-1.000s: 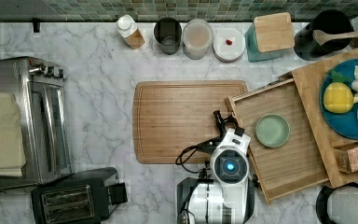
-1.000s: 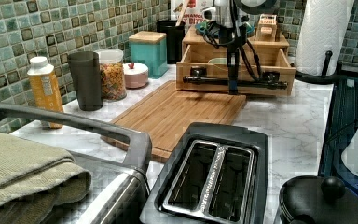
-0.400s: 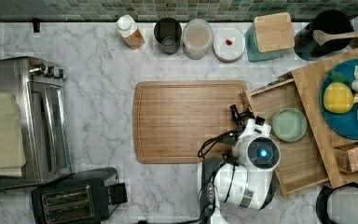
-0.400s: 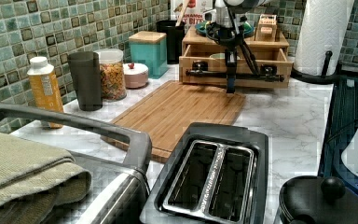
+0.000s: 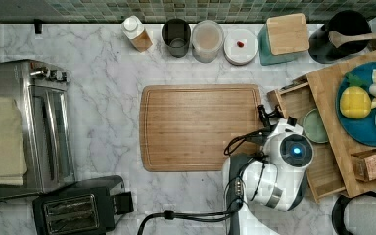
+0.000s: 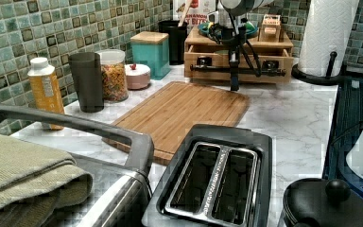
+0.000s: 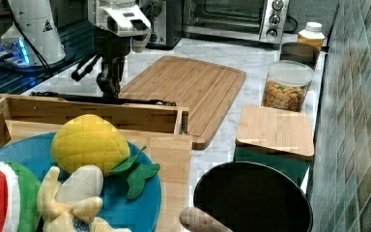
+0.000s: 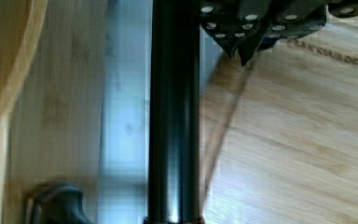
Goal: Close the drawer.
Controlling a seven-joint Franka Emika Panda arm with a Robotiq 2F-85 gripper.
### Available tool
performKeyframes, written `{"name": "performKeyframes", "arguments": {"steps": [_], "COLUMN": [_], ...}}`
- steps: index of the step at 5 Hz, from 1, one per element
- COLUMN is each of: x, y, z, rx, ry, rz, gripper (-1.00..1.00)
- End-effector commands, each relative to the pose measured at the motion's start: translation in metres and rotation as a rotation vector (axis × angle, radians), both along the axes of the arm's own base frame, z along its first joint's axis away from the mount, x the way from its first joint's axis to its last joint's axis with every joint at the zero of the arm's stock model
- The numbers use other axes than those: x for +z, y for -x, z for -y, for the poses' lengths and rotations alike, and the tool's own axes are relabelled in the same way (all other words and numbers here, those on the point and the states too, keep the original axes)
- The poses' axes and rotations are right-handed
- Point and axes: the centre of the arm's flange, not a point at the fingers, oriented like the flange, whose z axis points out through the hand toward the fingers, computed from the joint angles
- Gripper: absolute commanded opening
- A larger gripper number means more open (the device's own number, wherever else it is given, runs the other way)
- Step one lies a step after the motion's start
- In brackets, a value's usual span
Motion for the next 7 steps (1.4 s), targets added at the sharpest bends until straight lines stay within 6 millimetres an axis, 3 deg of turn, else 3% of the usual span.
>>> {"name": "performKeyframes", "arguments": {"steps": [1,2,3,4,7], "x": [0.08,0.085,0.11,0.123,0.118], "y": [-0.023,-0.029,-0.024,-0.025,-0.024], "z": [0.158,0.187,0.206,0.218,0.221], "rx": [0.008,-0.039,-0.015,-0.024,-0.039], "ry": [0.094,0.108,0.171,0.2,0.198], "rz": [0.278,0.315,0.356,0.358,0.387], "gripper": [-1.0,-1.0,-1.0,-1.0,-1.0]}}
